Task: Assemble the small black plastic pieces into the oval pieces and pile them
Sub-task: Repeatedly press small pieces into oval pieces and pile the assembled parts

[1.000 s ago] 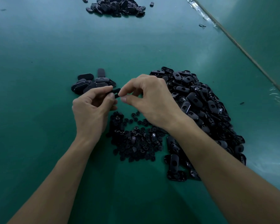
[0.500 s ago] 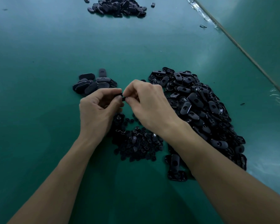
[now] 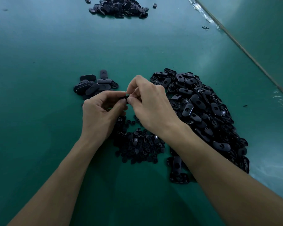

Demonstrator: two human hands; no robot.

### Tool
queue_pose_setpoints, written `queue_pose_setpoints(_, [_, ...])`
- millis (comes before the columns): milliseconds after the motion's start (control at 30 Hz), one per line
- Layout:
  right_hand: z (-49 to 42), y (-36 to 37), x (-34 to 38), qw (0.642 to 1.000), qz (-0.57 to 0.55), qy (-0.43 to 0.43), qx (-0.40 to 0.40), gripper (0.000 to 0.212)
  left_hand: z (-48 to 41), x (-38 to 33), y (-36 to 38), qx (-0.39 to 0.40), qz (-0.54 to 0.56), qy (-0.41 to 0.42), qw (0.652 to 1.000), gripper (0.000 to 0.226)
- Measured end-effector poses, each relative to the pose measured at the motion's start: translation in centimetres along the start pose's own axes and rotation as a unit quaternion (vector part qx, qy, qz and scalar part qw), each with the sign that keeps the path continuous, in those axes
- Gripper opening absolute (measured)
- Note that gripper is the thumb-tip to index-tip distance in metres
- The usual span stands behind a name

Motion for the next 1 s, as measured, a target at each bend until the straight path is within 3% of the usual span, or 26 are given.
queue_pose_setpoints(367, [-0.2, -0.3, -0.5, 1.000, 0.008, 0.023, -0.019, 0.024, -0.1, 0.2, 0.1, 0.025, 0.005, -0.001, 1.000, 0.029])
queue_pose_setpoints(533, [-0.3, 0.0, -0.9, 0.998, 0.033, 0.037, 0.034, 0.023, 0.0, 0.5, 0.2, 0.033, -0.064, 0.015, 0.997, 0.029])
queue_pose_setpoints(633, [-0.3, -0.3, -1.0, 0.998, 0.045, 0.040, 0.027, 0.021, 0.1, 0.4, 0.4, 0.041, -0.094, 0.025, 0.994, 0.028])
queue_pose_setpoints(800, [0.1, -0.2, -0.6, 0.998, 0.045, 0.034, -0.009, 0.023, 0.0, 0.0, 0.4, 0.037, -0.102, 0.030, 0.994, 0.028])
queue_pose_setpoints(1000, [0.2, 0.0, -0.2, 1.000, 0.013, 0.022, 0.007, 0.021, -0.1, -0.1, 0.1, 0.012, -0.103, 0.026, 0.994, 0.028])
Point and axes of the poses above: each hand's wrist, its own z-axis away from the middle knuckle, its own y-axis out of the palm, x = y × z, the point moved 7 cm from there along -z, towards the middle knuckle, and after that the axes turned 5 degrees about -x, right-handed, at the moved point
